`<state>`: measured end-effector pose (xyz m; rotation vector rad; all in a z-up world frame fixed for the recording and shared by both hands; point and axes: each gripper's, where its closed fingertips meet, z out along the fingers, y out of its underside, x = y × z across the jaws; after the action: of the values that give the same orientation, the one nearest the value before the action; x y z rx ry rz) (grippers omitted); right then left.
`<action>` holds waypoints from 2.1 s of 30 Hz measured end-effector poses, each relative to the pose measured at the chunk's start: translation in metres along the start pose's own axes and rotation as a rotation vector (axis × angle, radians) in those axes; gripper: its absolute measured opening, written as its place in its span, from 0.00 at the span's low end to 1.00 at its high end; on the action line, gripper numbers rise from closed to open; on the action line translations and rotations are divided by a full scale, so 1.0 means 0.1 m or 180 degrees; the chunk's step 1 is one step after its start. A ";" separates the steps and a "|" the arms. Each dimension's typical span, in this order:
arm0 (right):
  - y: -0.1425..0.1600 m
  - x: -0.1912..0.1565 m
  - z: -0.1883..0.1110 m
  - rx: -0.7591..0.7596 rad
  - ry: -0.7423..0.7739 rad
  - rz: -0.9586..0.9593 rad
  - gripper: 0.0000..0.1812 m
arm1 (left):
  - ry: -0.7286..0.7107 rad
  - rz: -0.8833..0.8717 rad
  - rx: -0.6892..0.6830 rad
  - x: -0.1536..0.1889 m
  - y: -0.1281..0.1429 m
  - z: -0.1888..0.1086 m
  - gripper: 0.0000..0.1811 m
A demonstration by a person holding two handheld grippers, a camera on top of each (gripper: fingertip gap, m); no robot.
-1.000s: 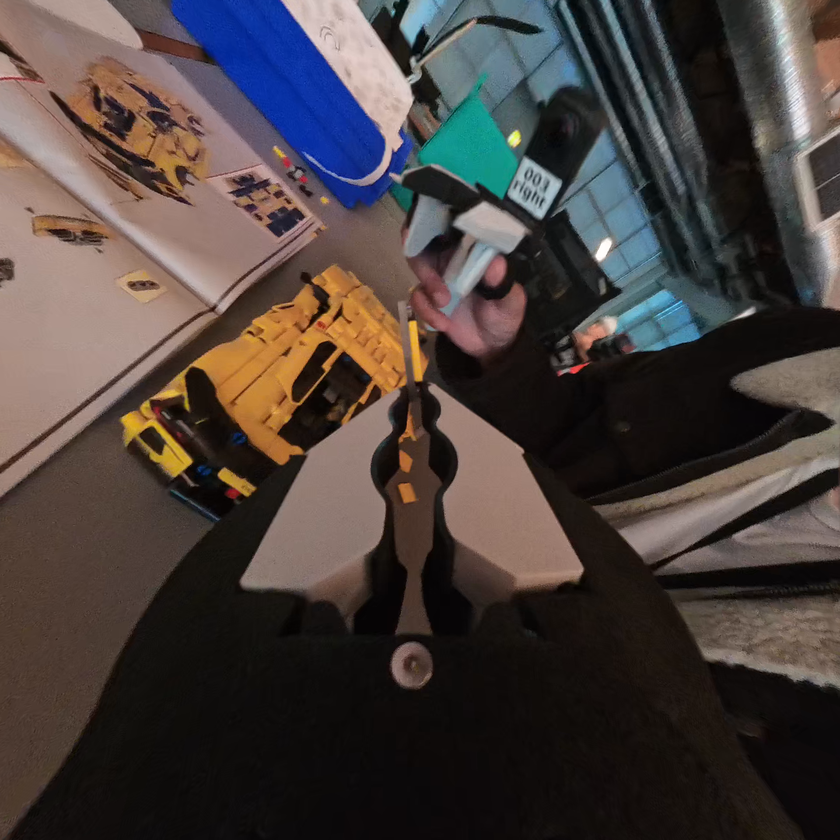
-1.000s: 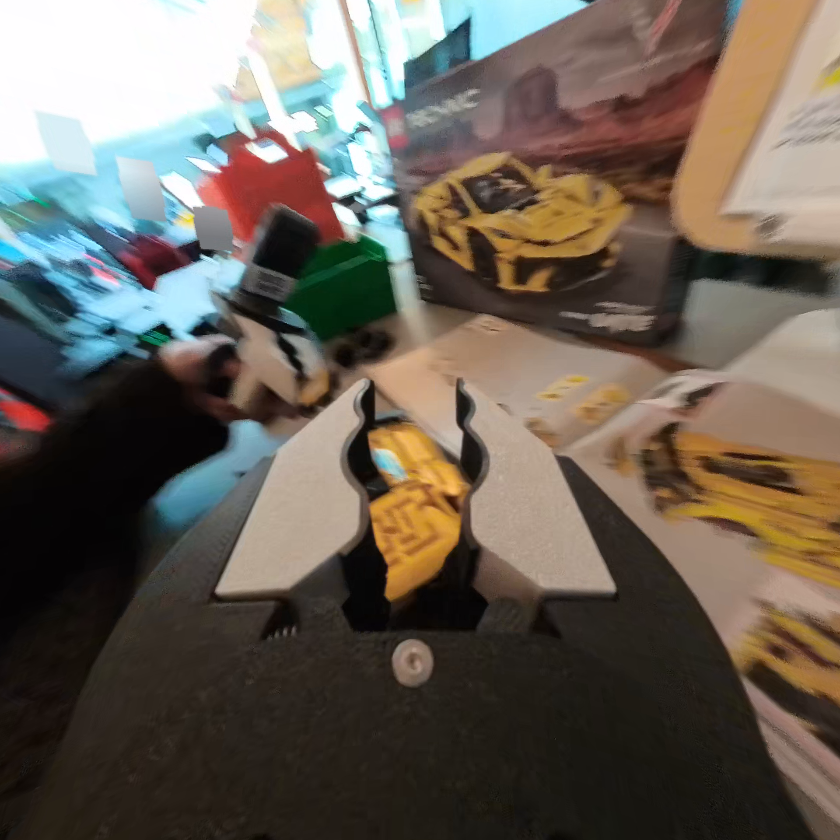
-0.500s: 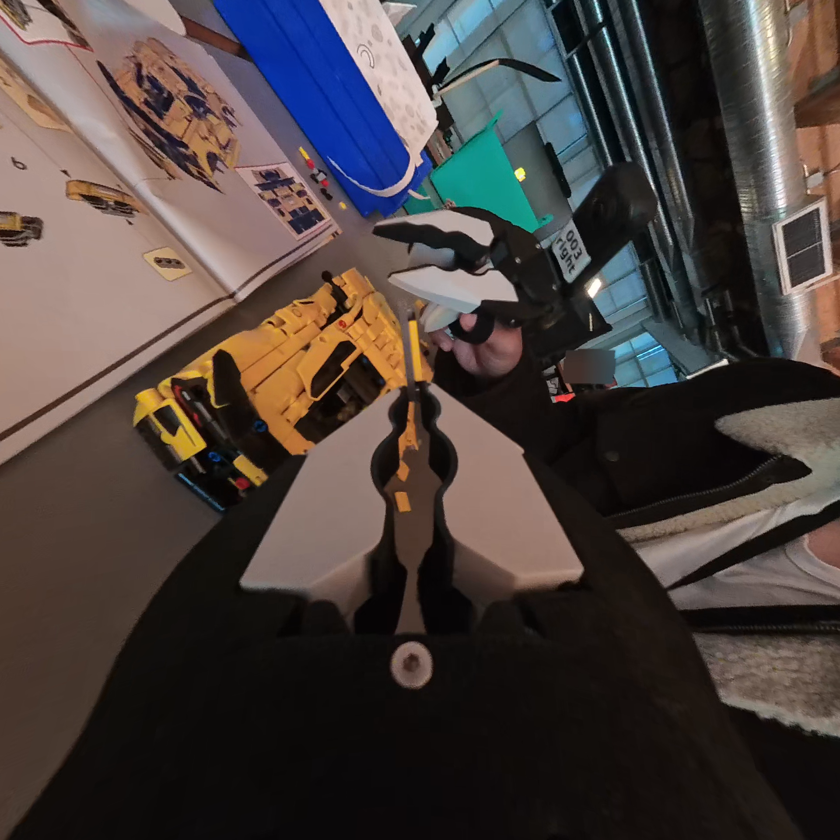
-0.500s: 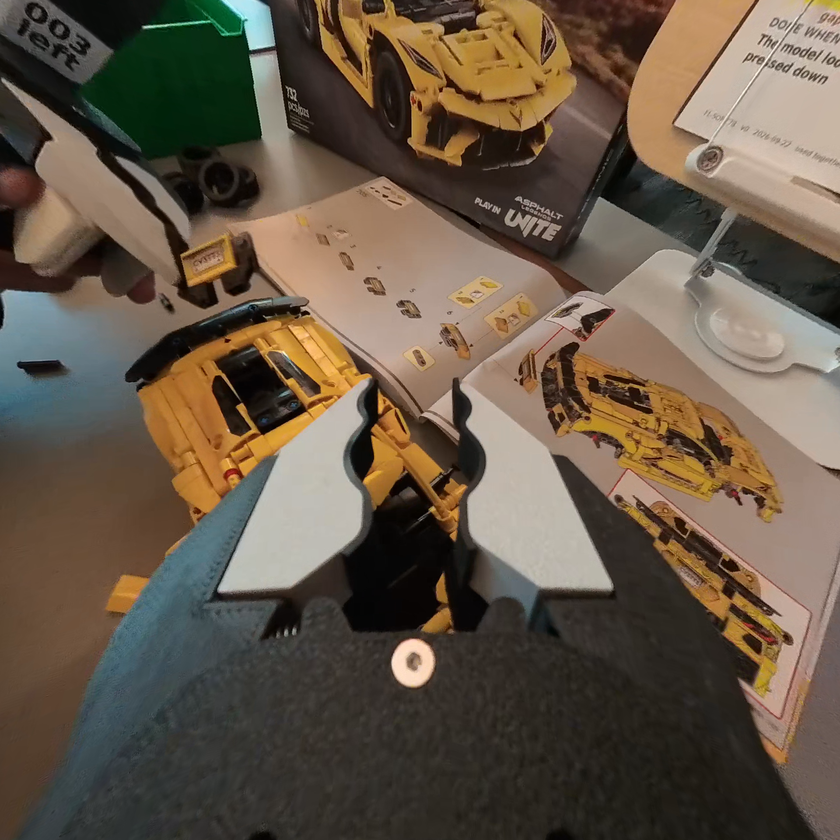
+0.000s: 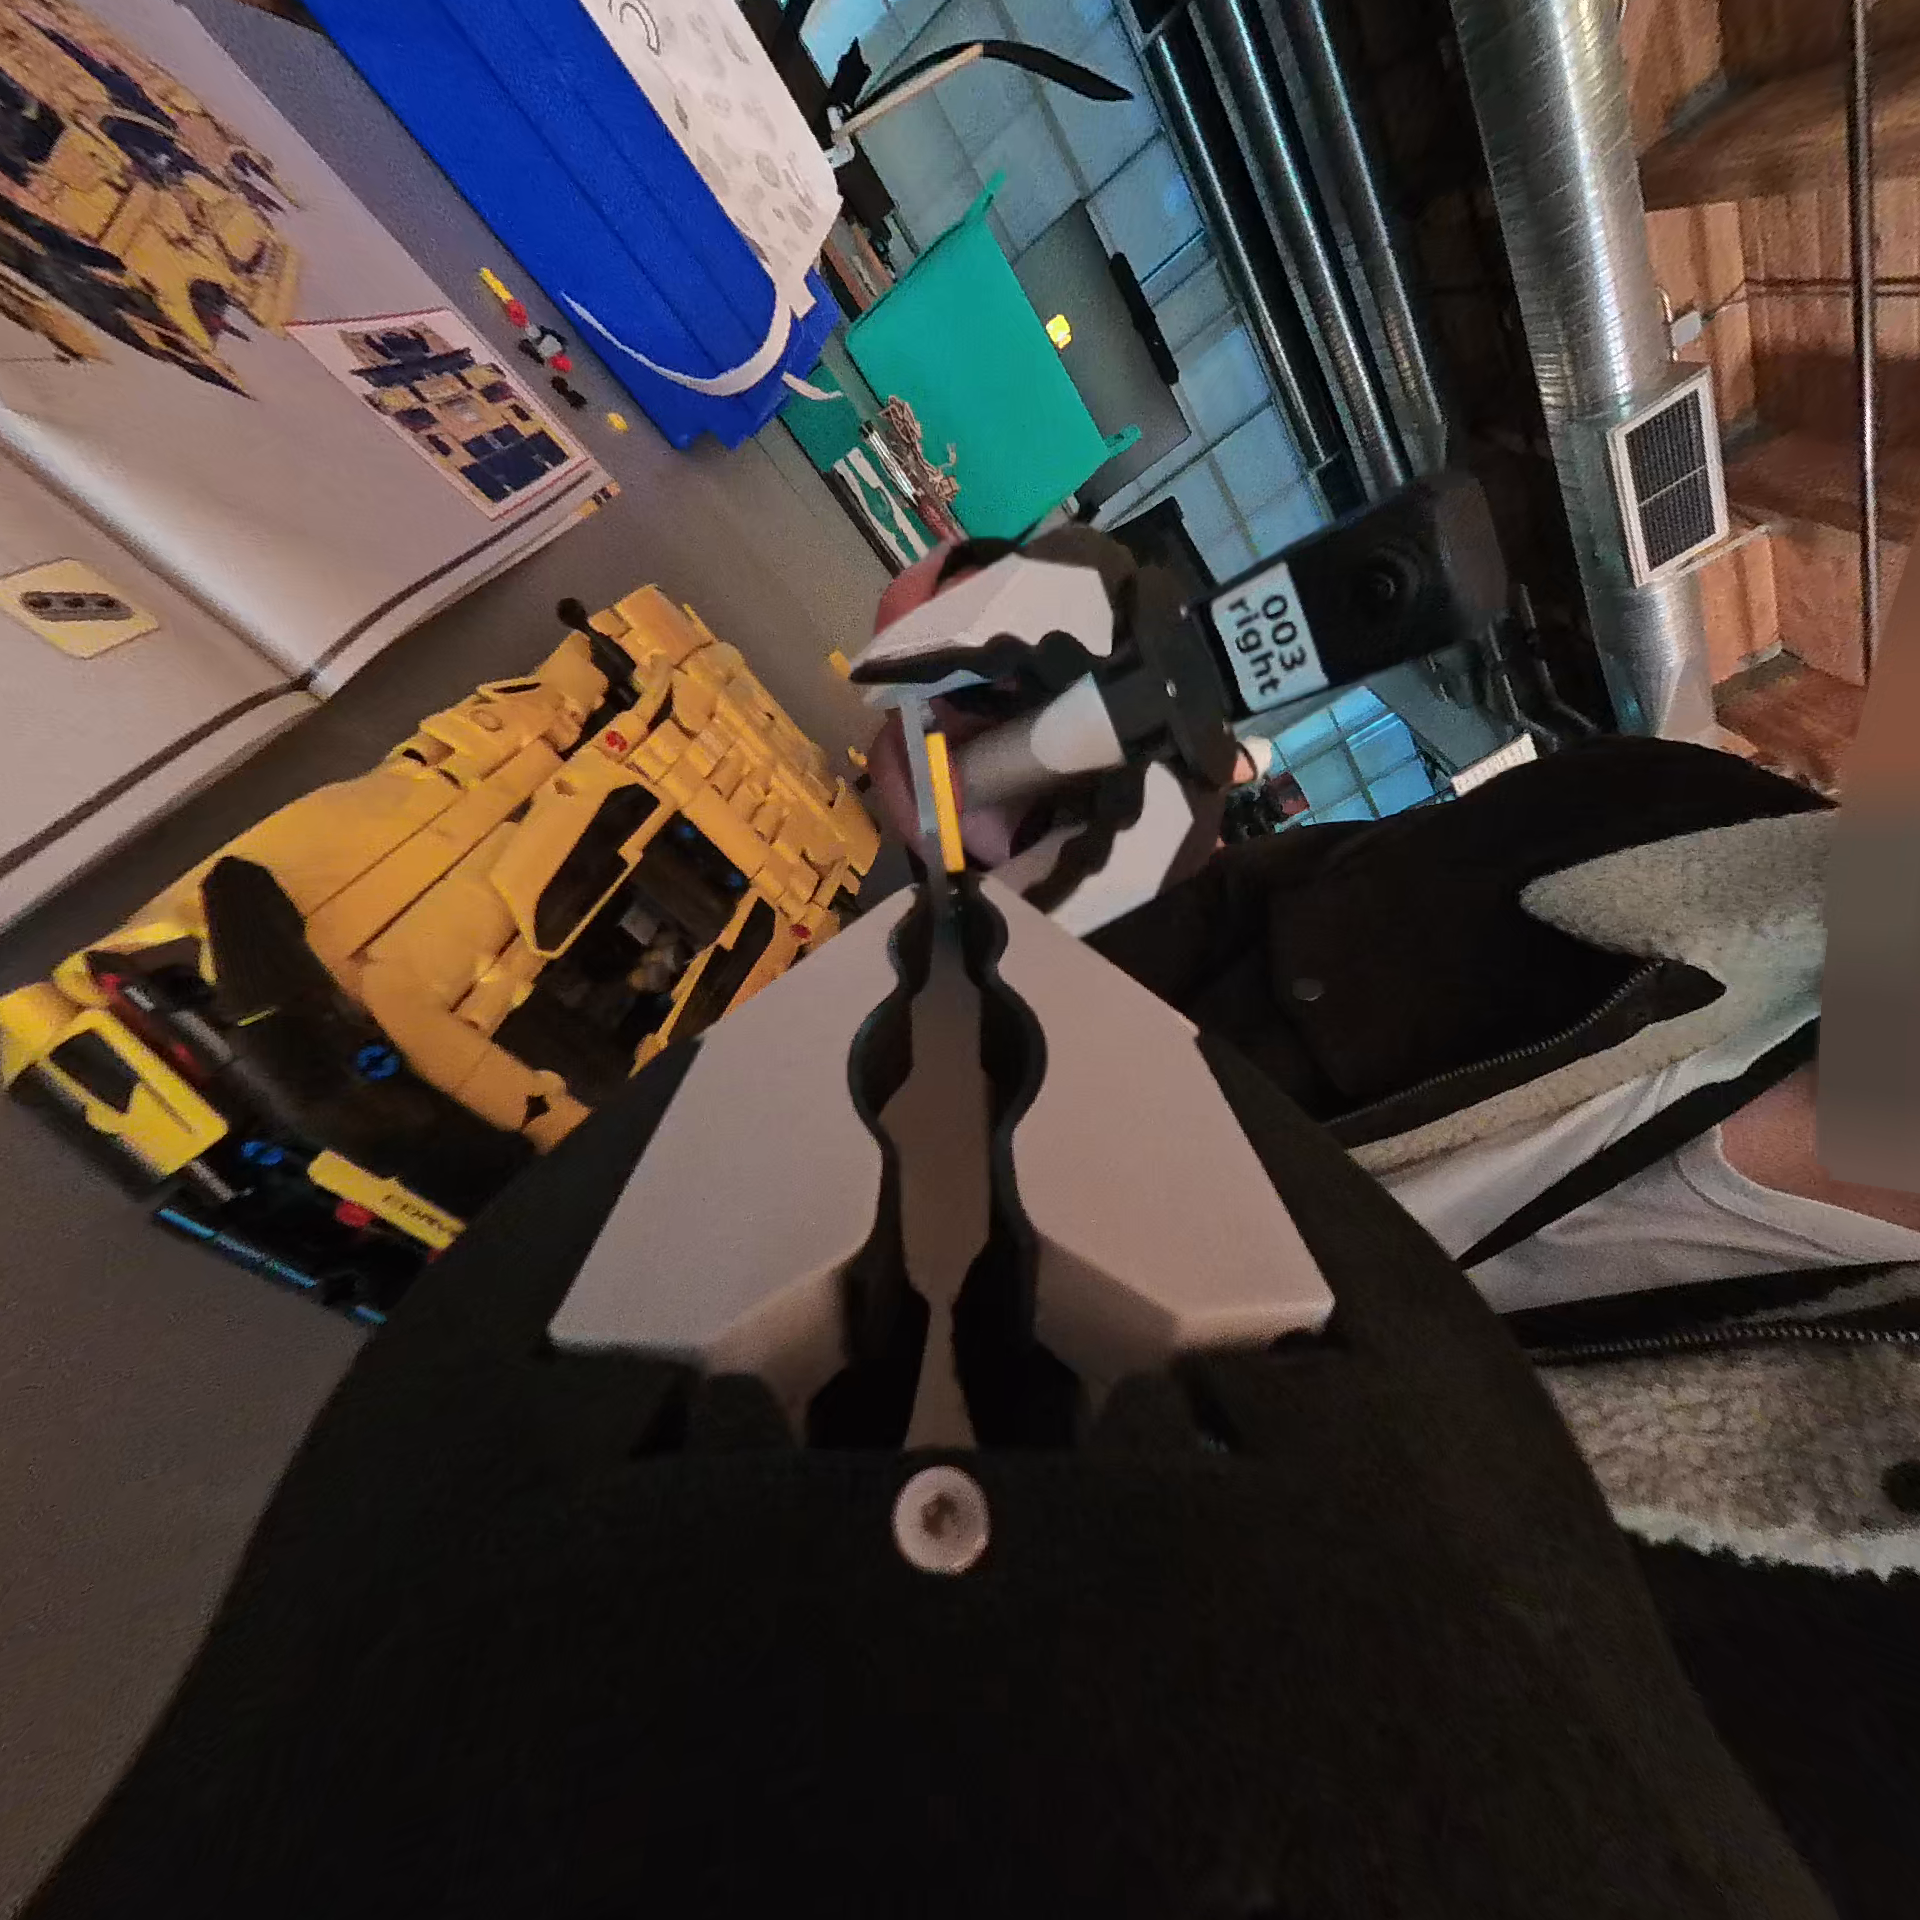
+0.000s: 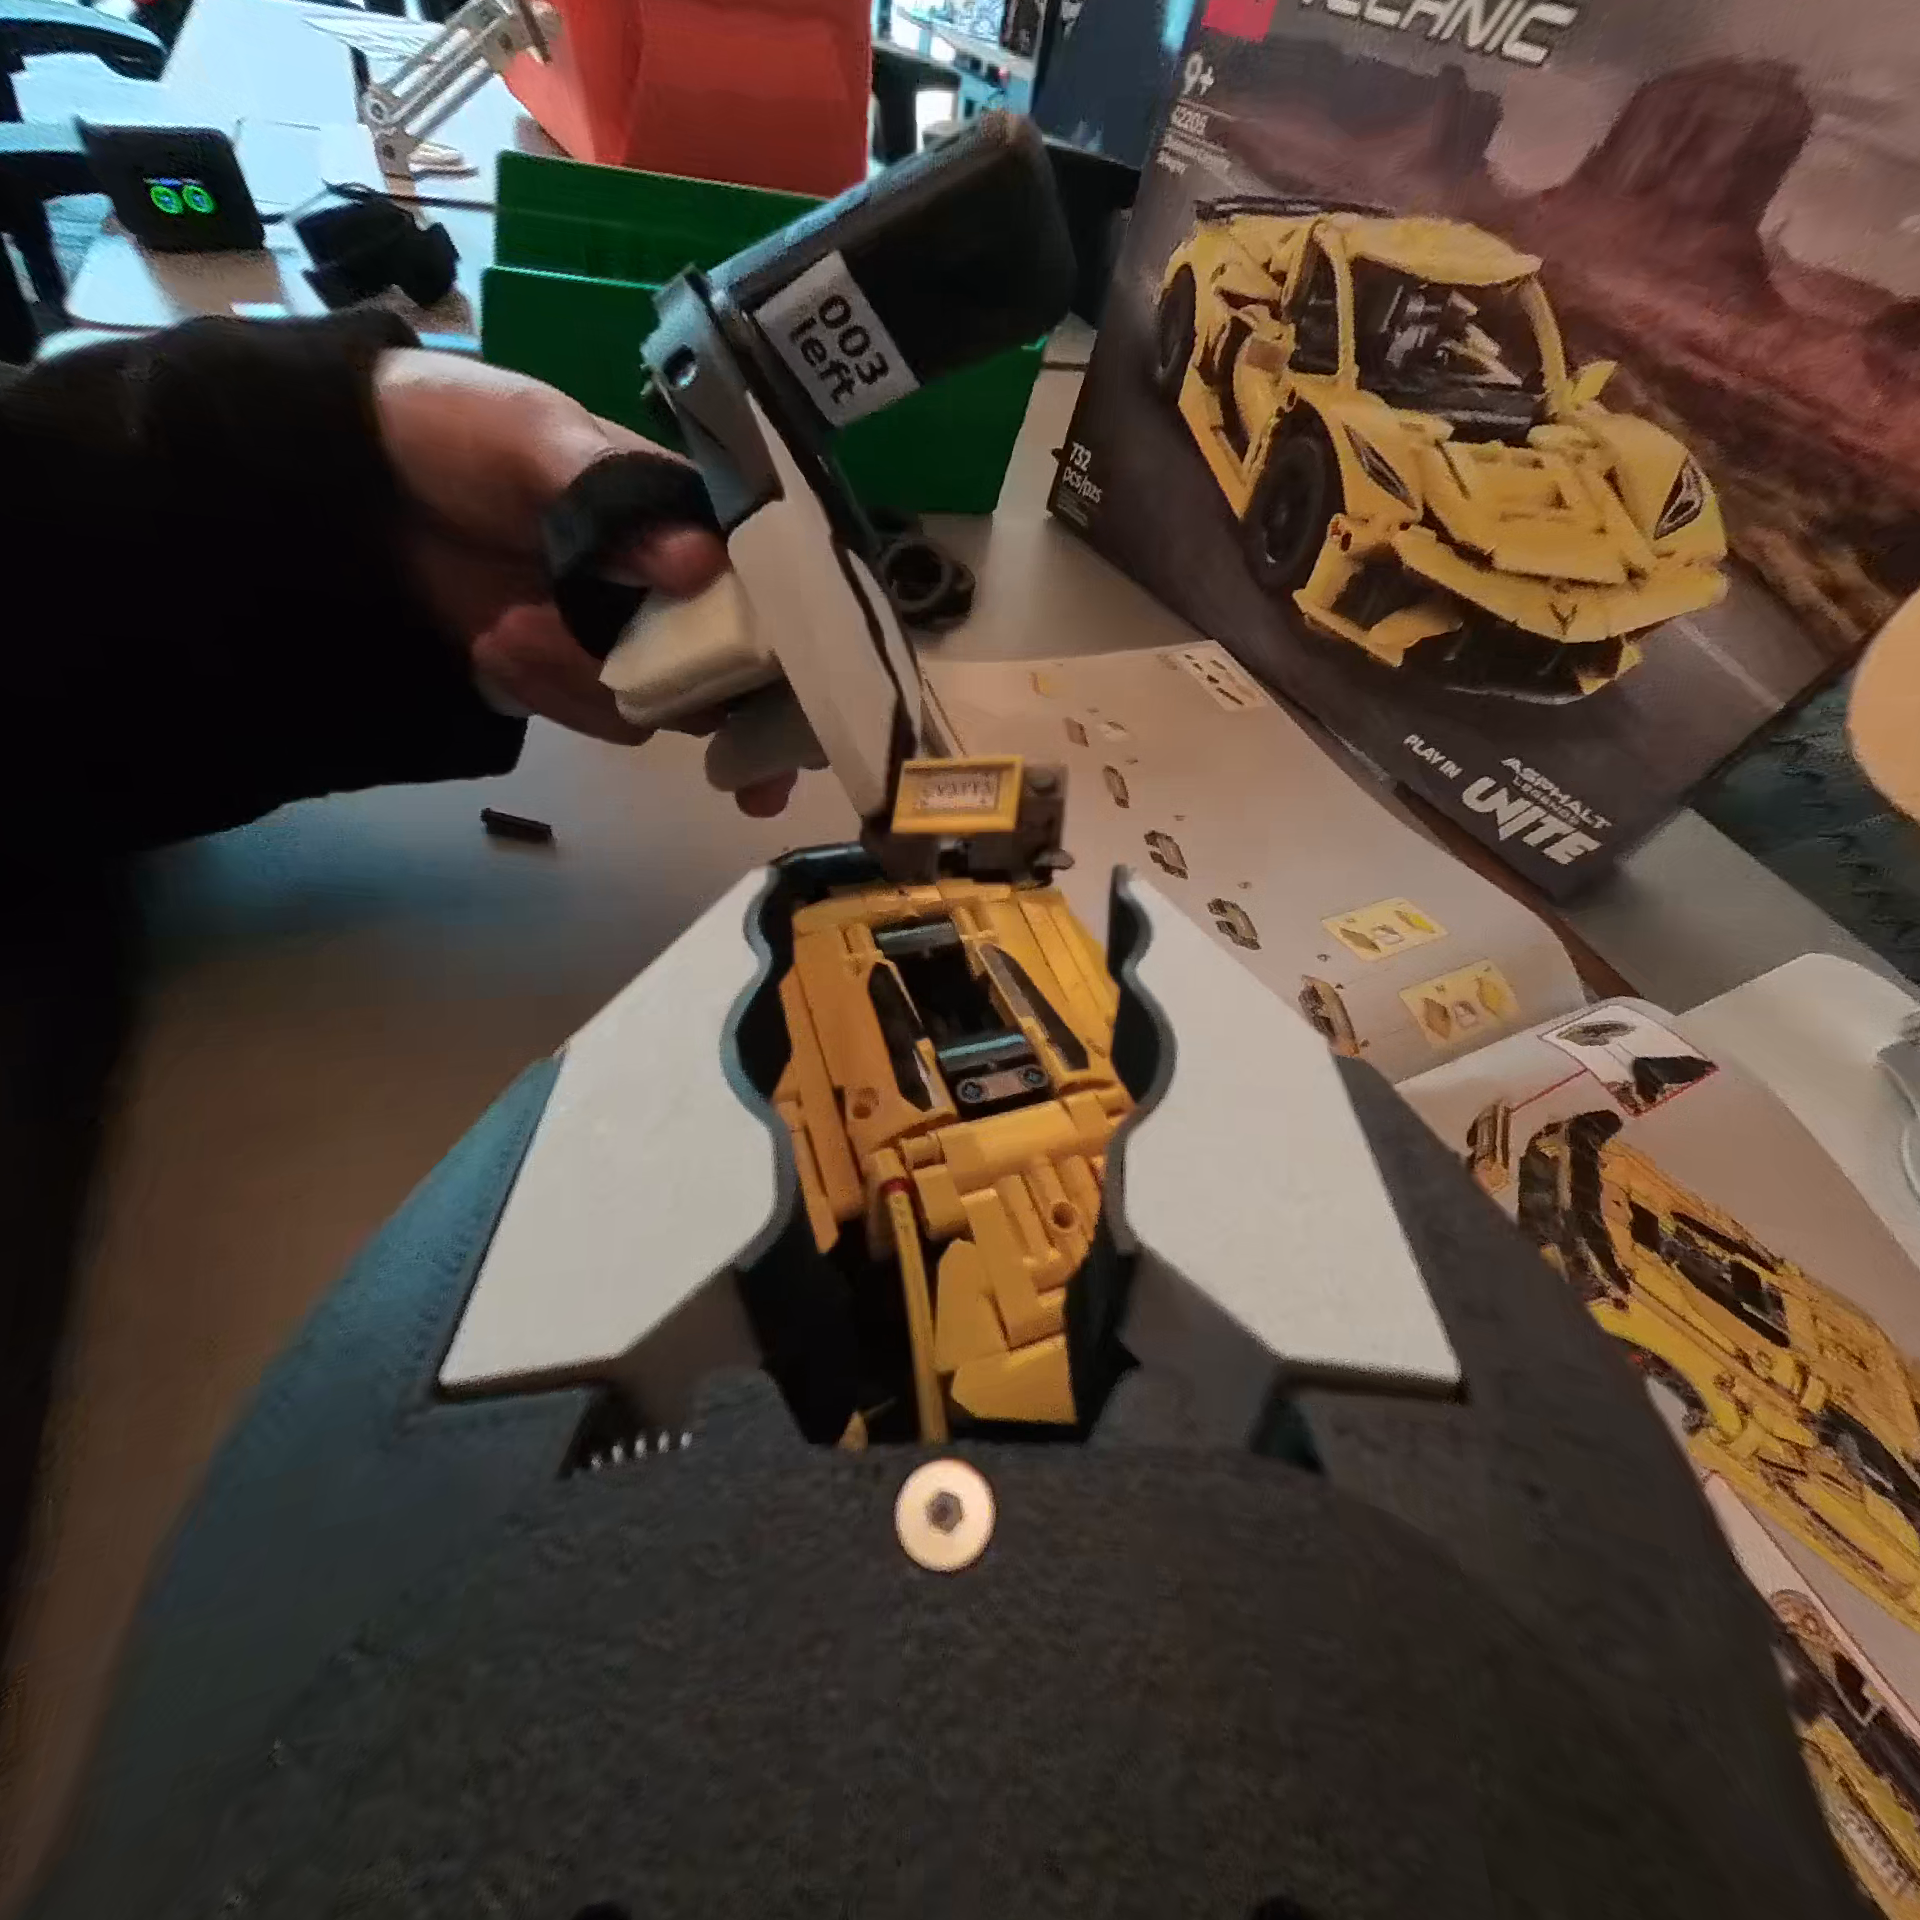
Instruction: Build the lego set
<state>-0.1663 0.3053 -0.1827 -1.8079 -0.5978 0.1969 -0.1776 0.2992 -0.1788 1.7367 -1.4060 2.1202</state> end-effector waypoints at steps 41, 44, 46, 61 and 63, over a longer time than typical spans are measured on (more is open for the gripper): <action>1.57 -0.71 -1.23 -0.2079 0.0554 0.0750 0.25 | -0.1727 0.1837 0.0655 0.40 0.54 -0.24 0.19; 1.58 -0.72 -1.23 -0.2027 0.0530 0.0961 0.25 | -0.1860 0.1789 0.0491 0.28 0.76 -0.14 0.19; 1.57 -0.73 -1.22 -0.1990 0.0519 0.1001 0.26 | -0.2002 0.1832 0.0416 0.16 0.83 -0.08 0.19; 1.08 -0.98 -0.36 -0.1430 0.0390 0.0475 0.21 | -0.1834 0.1471 0.0886 0.12 0.75 -0.16 0.17; 1.09 -0.98 -0.30 -0.1447 0.0350 0.0479 0.20 | -0.1840 0.1536 0.0883 0.13 0.75 -0.15 0.17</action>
<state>-0.2053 0.2091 -0.2903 -2.2902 -0.4510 0.0633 -0.2353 0.2592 -0.2120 2.4801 -1.9051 2.2121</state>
